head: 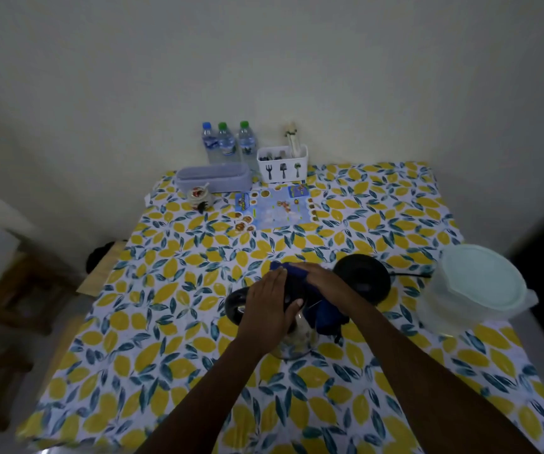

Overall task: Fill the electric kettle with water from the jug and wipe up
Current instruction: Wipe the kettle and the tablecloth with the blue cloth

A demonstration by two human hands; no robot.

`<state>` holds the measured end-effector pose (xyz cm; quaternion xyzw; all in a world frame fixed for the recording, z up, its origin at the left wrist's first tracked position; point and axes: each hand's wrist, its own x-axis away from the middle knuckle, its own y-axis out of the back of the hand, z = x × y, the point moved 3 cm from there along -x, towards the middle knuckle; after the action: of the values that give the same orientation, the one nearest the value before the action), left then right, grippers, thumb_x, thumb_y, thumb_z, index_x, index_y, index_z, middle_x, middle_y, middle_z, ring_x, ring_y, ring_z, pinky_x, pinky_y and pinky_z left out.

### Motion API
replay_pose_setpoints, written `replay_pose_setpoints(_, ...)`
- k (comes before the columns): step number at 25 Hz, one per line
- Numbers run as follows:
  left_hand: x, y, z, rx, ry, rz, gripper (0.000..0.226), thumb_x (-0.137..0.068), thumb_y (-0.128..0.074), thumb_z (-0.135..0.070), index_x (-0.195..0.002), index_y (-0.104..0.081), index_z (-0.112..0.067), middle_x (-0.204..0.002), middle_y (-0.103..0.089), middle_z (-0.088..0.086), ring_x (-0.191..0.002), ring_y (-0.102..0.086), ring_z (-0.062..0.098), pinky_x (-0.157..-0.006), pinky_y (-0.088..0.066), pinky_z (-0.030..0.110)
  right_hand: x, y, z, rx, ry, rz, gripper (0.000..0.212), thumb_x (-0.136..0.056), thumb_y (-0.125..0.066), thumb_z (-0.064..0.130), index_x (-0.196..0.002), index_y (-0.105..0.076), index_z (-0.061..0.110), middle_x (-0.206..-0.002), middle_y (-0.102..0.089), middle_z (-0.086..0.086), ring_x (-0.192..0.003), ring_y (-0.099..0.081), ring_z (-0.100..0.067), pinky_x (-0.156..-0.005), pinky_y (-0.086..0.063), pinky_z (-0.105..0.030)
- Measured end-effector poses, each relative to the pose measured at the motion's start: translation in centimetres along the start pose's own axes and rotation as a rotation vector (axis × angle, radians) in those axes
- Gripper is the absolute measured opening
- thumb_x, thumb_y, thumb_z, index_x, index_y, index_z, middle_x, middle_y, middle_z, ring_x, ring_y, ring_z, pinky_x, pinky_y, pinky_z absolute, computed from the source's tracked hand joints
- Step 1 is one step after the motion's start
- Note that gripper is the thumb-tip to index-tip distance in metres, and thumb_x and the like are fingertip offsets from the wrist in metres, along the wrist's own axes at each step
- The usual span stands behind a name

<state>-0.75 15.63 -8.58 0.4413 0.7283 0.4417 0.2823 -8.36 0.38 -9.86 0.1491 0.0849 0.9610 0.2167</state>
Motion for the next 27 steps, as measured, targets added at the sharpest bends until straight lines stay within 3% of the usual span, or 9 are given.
replay_pose_setpoints(2,-0.1,-0.2,0.2,0.002,0.003,-0.003,0.071,-0.097,-0.031,-0.057,-0.152,-0.010,-0.018,-0.161,-0.016,0.003,-0.149,-0.009,0.018,-0.120,-0.007,0.037,-1.2,-0.8,-0.3,-0.132,-0.101,0.061,0.034,-0.101,-0.041,0.027,-0.131,-0.055,0.021,-0.136,-0.050,0.000,-0.121,-0.052,-0.019,-0.101,-0.043,-0.035)
replay_pose_setpoints(5,-0.2,-0.3,0.3,0.002,0.010,-0.026,0.070,-0.097,-0.033,-0.056,-0.152,-0.012,-0.018,-0.161,-0.017,0.002,-0.148,-0.010,0.017,-0.120,-0.007,0.037,-0.7,-0.5,-2.1,-0.250,-0.281,-0.053,0.044,-0.097,-0.041,0.050,-0.125,-0.061,0.023,-0.118,-0.066,-0.006,-0.100,-0.065,-0.022,-0.084,-0.051,-0.033)
replay_pose_setpoints(7,-0.1,-0.4,0.2,0.011,0.005,-0.025,0.069,-0.097,-0.035,-0.054,-0.152,-0.014,-0.017,-0.161,-0.018,0.002,-0.148,-0.011,0.016,-0.120,-0.006,0.037,0.7,-1.2,-4.2,-0.372,-0.329,-0.155,0.042,-0.099,-0.042,0.044,-0.128,-0.058,0.019,-0.108,-0.068,-0.008,-0.091,-0.065,-0.022,-0.076,-0.052,-0.032)
replay_pose_setpoints(10,-0.2,-0.1,0.1,0.017,-0.002,-0.040,0.068,-0.097,-0.036,-0.052,-0.151,-0.015,-0.017,-0.160,-0.019,0.002,-0.148,-0.011,0.017,-0.120,-0.006,0.037,3.4,-3.1,-6.1,-0.575,-0.262,-0.249,0.038,-0.100,-0.041,0.037,-0.131,-0.054,0.020,-0.102,-0.063,-0.021,-0.081,-0.060,-0.028,-0.077,-0.049,-0.039)
replay_pose_setpoints(13,-0.1,-0.1,0.0,0.019,-0.003,-0.020,0.068,-0.097,-0.034,-0.053,-0.151,-0.015,-0.017,-0.161,-0.018,0.002,-0.148,-0.012,0.018,-0.120,-0.008,0.041,6.7,-4.8,-6.6,-0.493,-0.215,-0.328,0.037,-0.096,-0.049,0.026,-0.133,-0.049,0.024,-0.115,-0.064,-0.004,-0.098,-0.063,-0.014,-0.085,-0.049,-0.035)
replay_pose_setpoints(15,-0.5,0.1,0.4,0.000,-0.009,0.033,0.068,-0.097,-0.033,-0.054,-0.151,-0.015,-0.017,-0.160,-0.019,0.003,-0.148,-0.014,0.020,-0.119,-0.011,0.043,8.1,-6.7,-6.5,-0.432,-0.176,-0.406,0.052,-0.092,-0.055,0.015,-0.138,-0.038,0.032,-0.131,-0.057,0.001,-0.113,-0.058,-0.013,-0.094,-0.048,-0.040)
replay_pose_setpoints(19,-2.4,1.5,1.1,-0.027,-0.023,0.200,0.069,-0.095,-0.038,-0.056,-0.150,-0.017,-0.019,-0.159,-0.023,0.005,-0.145,-0.021,0.027,-0.116,-0.018,0.051,8.5,-10.6,-5.1,-0.190,-0.081,-0.560,0.091,-0.086,-0.069,0.019,-0.151,-0.005,0.021,-0.158,-0.018,-0.007,-0.140,-0.030,-0.027,-0.108,-0.037,-0.051)
replay_pose_setpoints(24,-2.7,2.0,1.1,-0.035,-0.033,0.277,0.072,-0.093,-0.043,-0.057,-0.150,-0.018,-0.019,-0.158,-0.024,0.006,-0.143,-0.022,0.030,-0.114,-0.021,0.054,8.3,-12.4,-6.9,-0.028,-0.162,-0.658,0.104,-0.076,-0.076,0.041,-0.151,-0.008,0.018,-0.161,-0.010,-0.007,-0.144,-0.020,-0.030,-0.113,-0.029,-0.050)
replay_pose_setpoints(27,-2.9,2.4,0.8,-0.006,-0.020,0.326,0.071,-0.095,-0.042,-0.054,-0.150,-0.016,-0.018,-0.159,-0.021,0.007,-0.144,-0.022,0.031,-0.114,-0.022,0.055,8.7,-13.6,-7.2,-0.144,-0.171,-0.725,0.100,-0.077,-0.075,0.040,-0.151,-0.011,0.022,-0.161,-0.012,-0.006,-0.143,-0.022,-0.030,-0.111,-0.032,-0.047)
